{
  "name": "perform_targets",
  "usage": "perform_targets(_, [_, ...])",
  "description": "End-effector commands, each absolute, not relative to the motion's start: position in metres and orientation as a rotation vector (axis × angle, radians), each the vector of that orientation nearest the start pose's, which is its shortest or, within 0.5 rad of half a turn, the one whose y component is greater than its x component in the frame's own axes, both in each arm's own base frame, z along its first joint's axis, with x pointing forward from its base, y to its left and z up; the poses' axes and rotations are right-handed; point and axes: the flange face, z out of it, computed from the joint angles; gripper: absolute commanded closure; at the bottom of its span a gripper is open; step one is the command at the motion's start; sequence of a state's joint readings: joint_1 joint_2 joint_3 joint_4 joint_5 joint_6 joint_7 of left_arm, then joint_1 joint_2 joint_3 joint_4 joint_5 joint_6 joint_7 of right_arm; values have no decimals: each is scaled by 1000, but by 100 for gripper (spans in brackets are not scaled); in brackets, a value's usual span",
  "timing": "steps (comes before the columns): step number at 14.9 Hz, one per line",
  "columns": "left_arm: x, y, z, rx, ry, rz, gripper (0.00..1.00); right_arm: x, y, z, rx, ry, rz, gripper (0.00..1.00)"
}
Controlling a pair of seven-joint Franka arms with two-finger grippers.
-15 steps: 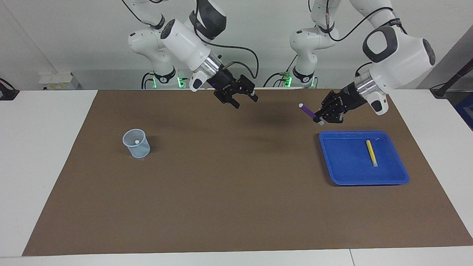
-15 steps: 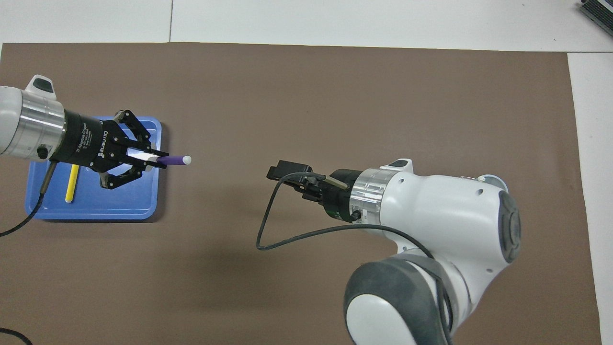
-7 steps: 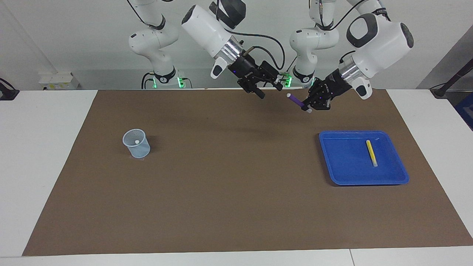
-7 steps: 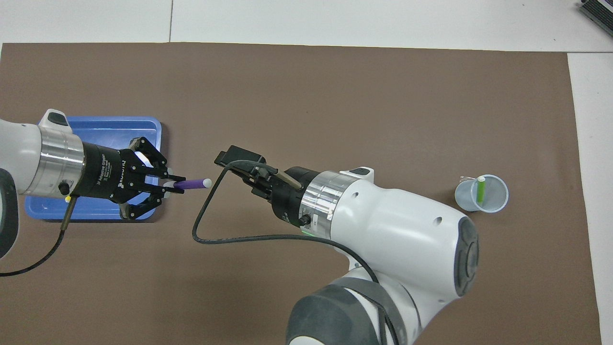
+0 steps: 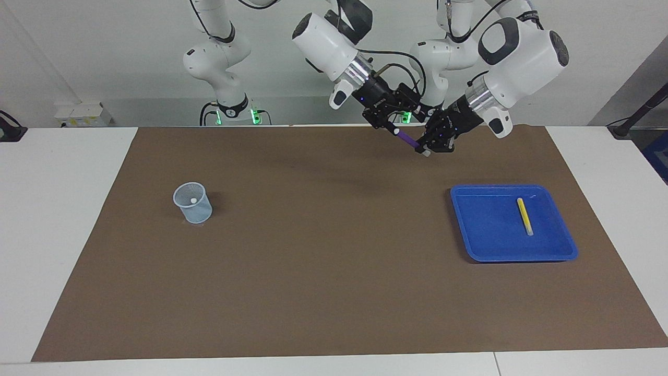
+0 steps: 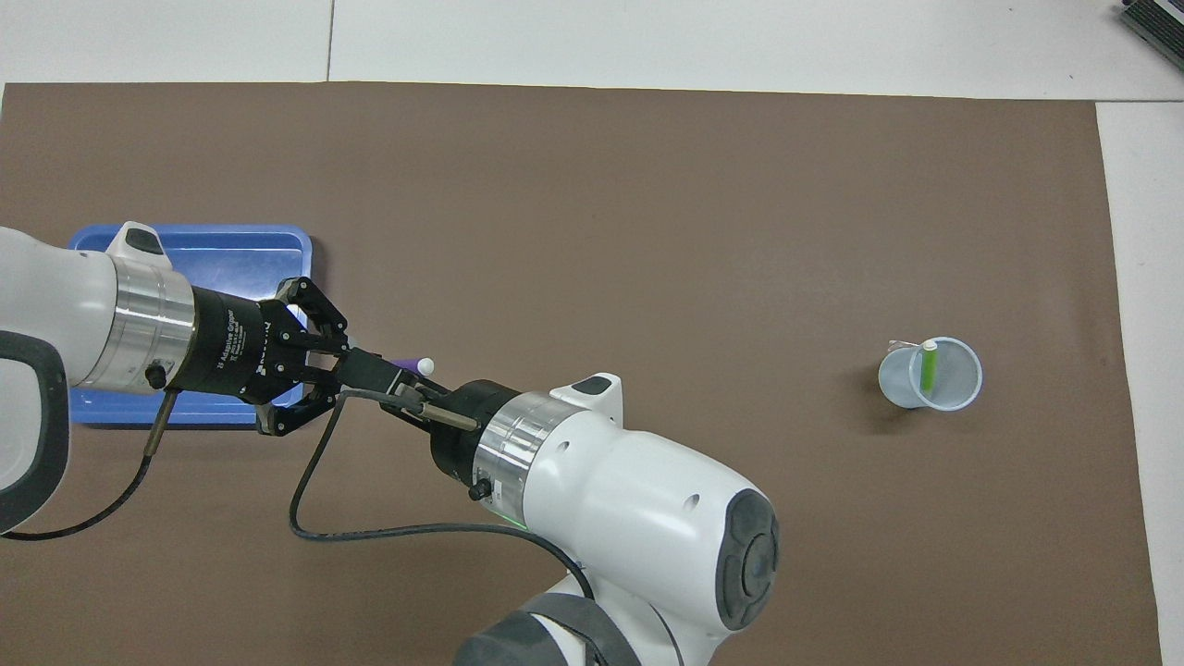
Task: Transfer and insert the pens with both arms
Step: 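Grasp the purple pen tip with the right gripper from the left gripper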
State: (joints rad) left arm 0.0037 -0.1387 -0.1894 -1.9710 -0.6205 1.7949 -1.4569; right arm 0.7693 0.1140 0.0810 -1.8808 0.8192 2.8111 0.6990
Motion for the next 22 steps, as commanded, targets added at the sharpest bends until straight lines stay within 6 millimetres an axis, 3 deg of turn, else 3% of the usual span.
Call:
perform_targets(1, [488, -150, 543, -2571, -2273, 785, 100, 455, 444, 532, -2137, 535, -201, 9])
perform_targets(9, [487, -151, 546, -2578, -2272, 782, 100, 455, 443, 529, -2144, 526, -206, 47])
perform_targets(12, [486, -151, 547, -2579, -2269, 782, 100, 455, 441, 527, -2149, 528, -205, 68])
perform_targets(17, [486, -150, 548, -2579, -2271, 784, 100, 458, 439, 525, -2152, 529, -211, 81])
perform_targets(20, [485, -150, 550, -2583, -2269, 778, 100, 458, 438, 524, -2154, 525, -214, 100])
perform_targets(22, [485, -150, 550, -2582, -2268, 780, 100, 462, 433, 521, -2156, 540, -216, 100])
